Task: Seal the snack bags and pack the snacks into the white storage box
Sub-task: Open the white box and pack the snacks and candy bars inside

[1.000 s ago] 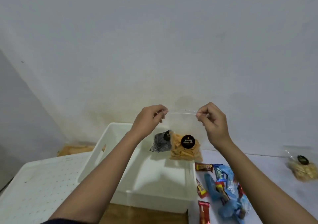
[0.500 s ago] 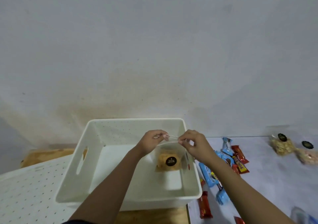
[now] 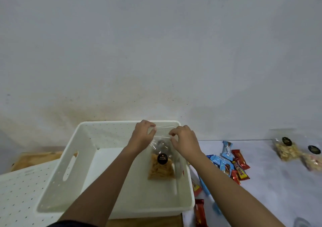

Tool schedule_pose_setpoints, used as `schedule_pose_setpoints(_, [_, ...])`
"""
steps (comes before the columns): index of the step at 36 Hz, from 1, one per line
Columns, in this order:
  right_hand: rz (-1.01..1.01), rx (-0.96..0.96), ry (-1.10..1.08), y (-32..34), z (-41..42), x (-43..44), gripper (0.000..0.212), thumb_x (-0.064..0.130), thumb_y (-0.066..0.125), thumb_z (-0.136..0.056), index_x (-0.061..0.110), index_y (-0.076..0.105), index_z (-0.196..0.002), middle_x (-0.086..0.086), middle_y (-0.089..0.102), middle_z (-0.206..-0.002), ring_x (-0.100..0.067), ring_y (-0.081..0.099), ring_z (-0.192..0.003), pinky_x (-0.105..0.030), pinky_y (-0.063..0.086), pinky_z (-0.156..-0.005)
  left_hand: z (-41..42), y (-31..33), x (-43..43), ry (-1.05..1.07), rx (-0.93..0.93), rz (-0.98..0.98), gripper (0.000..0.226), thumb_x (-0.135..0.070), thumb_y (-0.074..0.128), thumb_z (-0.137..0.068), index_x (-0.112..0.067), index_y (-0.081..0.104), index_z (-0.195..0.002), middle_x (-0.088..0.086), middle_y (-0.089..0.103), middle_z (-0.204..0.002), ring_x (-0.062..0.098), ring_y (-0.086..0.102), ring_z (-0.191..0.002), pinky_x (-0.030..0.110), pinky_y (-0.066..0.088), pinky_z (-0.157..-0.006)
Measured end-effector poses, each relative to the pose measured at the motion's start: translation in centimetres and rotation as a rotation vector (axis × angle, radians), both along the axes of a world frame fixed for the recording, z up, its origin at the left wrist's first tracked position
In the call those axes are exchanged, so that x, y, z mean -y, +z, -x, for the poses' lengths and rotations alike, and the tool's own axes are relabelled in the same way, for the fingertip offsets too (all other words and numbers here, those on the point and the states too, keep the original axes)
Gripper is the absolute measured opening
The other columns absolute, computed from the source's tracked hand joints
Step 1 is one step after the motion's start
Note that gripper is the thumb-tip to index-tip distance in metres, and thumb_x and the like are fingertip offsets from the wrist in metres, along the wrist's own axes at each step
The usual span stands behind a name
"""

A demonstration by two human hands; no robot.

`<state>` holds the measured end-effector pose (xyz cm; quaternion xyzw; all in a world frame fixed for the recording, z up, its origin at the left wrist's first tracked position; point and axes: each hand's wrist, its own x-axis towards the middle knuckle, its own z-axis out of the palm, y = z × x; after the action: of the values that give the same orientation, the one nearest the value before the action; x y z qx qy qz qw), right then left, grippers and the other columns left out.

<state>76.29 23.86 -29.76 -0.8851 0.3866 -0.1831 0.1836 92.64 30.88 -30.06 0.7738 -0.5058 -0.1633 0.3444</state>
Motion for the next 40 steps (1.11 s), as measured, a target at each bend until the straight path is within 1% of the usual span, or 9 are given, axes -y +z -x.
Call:
schedule_pose_setpoints(6, [-0.020,0.085,-0.015,2.1,7.6,2.0,0.024,0.019,0.059,-0.085,0.016,0.068,-0.107,-0.002,0.067,-0.108,-0.023,0.052,-0.106,-0.036,0.042,-0.089,6.6,3.0,2.6,-0.035,0.129,0.158,0.024,-0.020,0.049,-0.093,-0.014,0.061,-0.113,0.001,0.057,-0.117,0.015,0.046,-0.115,0.020,0.031,-0.094])
schedule_pose_setpoints(11, [-0.008,0.065,-0.139,3.3,18.6,6.6,0.023,0.022,0.062,-0.085,0.017,0.068,-0.106,0.000,0.067,-0.105,-0.021,0.052,-0.105,-0.035,0.042,-0.090,15.7,4.3,8.0,-0.124,0.125,0.201,0.028,-0.020,0.052,-0.093,-0.010,0.059,-0.118,0.006,0.057,-0.121,0.020,0.047,-0.118,0.026,0.033,-0.098])
schedule_pose_setpoints(20, [-0.033,-0.048,-0.369,1.0,38.9,16.8,0.025,0.018,0.061,-0.082,0.021,0.066,-0.107,0.004,0.065,-0.109,-0.023,0.053,-0.107,-0.033,0.040,-0.085,34.6,-1.5,18.0,-0.152,0.140,0.115,0.045,-0.036,0.053,-0.088,-0.010,0.052,-0.124,0.006,0.056,-0.123,0.022,0.050,-0.115,0.025,0.036,-0.096])
schedule_pose_setpoints(23, [-0.044,-0.108,-0.427,-1.4,44.2,19.9,0.042,0.025,0.060,-0.084,0.020,0.053,-0.126,0.001,0.055,-0.126,-0.023,0.048,-0.115,-0.035,0.040,-0.090,39.3,-5.4,21.1,-0.208,0.224,0.118,0.055,-0.047,0.052,-0.081,0.000,0.057,-0.110,0.016,0.065,-0.102,0.027,0.058,-0.096,0.029,0.047,-0.085])
schedule_pose_setpoints(28, [-0.175,-0.154,-0.529,-5.1,48.8,24.6,0.075,0.043,0.061,-0.084,0.012,0.027,-0.142,-0.008,0.036,-0.144,-0.026,0.033,-0.132,-0.039,0.035,-0.103,45.0,-8.4,25.2,-0.062,0.145,0.029,0.061,-0.053,0.066,-0.075,-0.002,0.054,-0.106,0.014,0.059,-0.100,0.029,0.057,-0.094,0.031,0.047,-0.081])
schedule_pose_setpoints(30, [-0.194,-0.162,-0.543,-6.5,49.5,25.9,0.080,0.056,0.055,-0.083,0.006,0.029,-0.140,-0.013,0.041,-0.139,-0.031,0.041,-0.127,-0.043,0.042,-0.096,46.1,-9.0,26.5,-0.013,0.141,0.022,0.063,-0.055,0.065,-0.074,-0.002,0.051,-0.104,0.013,0.057,-0.098,0.028,0.055,-0.094,0.031,0.045,-0.081])
schedule_pose_setpoints(32, [-0.201,-0.132,-0.533,-7.8,49.8,27.0,0.087,0.069,0.042,-0.082,-0.003,0.043,-0.129,-0.021,0.055,-0.121,-0.038,0.056,-0.107,-0.045,0.052,-0.076,46.7,-9.5,27.5,0.036,0.143,0.011,0.067,-0.054,0.067,-0.074,0.001,0.050,-0.109,0.016,0.056,-0.100,0.030,0.054,-0.096,0.032,0.044,-0.083])
schedule_pose_setpoints(36, [-0.412,-0.006,-0.567,-9.5,49.6,28.9,0.080,0.041,0.071,-0.076,0.003,0.033,-0.136,-0.017,0.046,-0.130,-0.034,0.045,-0.120,-0.041,0.044,-0.089,47.7,-10.0,29.0,0.176,-0.084,0.011,0.075,-0.034,0.075,-0.075,0.003,0.038,-0.129,0.017,0.049,-0.120,0.028,0.045,-0.114,0.031,0.037,-0.098])
schedule_pose_setpoints(40, [-0.614,0.236,-0.590,-10.3,49.5,30.3,0.072,0.023,0.075,-0.076,0.005,0.037,-0.134,-0.013,0.051,-0.127,-0.027,0.049,-0.116,-0.029,0.039,-0.087,48.5,-10.1,29.6,0.307,-0.341,0.112,0.055,-0.011,0.077,-0.073,-0.004,0.043,-0.116,0.005,0.044,-0.104,0.020,0.046,-0.097,0.018,0.038,-0.088])
